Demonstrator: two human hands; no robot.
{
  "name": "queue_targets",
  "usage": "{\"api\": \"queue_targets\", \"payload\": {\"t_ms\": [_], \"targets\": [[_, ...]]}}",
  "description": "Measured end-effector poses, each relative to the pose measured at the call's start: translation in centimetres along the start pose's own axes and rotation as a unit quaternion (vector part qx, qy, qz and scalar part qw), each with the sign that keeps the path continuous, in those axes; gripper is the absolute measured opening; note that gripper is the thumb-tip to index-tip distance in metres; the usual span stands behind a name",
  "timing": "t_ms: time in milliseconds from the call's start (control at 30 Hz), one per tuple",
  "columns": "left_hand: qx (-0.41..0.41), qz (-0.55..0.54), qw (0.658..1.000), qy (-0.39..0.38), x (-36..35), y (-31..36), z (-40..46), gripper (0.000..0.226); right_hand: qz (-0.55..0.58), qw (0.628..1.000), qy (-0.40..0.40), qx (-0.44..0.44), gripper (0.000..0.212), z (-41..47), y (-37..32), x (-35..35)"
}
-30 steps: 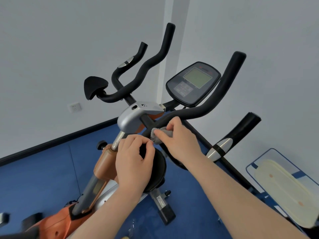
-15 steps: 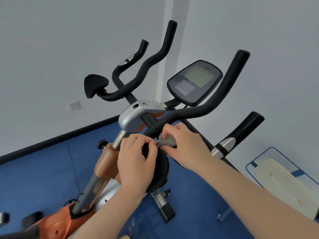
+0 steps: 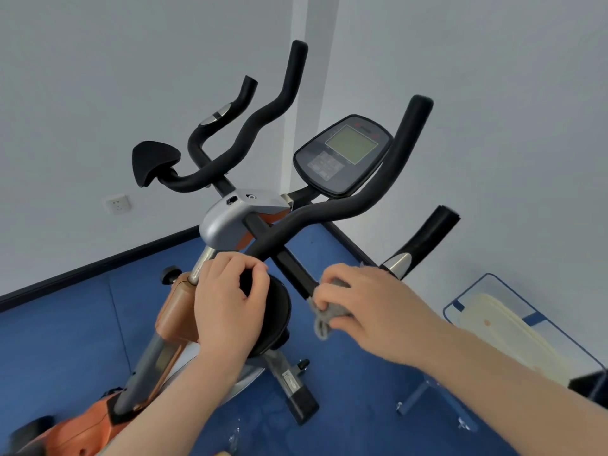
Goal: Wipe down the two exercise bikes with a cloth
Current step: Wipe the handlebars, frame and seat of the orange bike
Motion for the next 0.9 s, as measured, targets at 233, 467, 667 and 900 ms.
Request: {"api": "queue_targets", "payload": {"t_ms": [233, 467, 667, 900], "targets": [[0.019, 0.010, 1.000, 0.015, -0.1, -0.3, -0.1, 0.017, 0.044, 0.978, 0.166, -0.122, 0.012, -4.1, 2.6, 0.6], [0.034, 0.030, 0.999, 0.019, -0.1, -0.5, 0.0, 0.020, -0.013, 0.951, 0.303, -0.066, 0.014, -4.0, 3.4, -0.3], [0.021, 0.005, 1.000, 0.017, -0.4, -0.9, 0.0, 0.021, -0.034, 0.925, 0.360, -0.117, 0.018, -4.5, 6.7, 0.7], [0.012, 0.007, 1.000, 0.013, -0.4, -1.2, 0.5, 0.025, -0.192, 0.911, 0.364, -0.008, 0.014, -4.2, 10.4, 3.4]]}}
Point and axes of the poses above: each hand's wrist, its own z-axis towards the middle knuckle, its own x-axis out of the back of the hand, y = z × x, the point moved 6 cm from there along z, towards the middle knuckle, and after that the axes turned 7 degrees about -z, right-handed, at the moved point
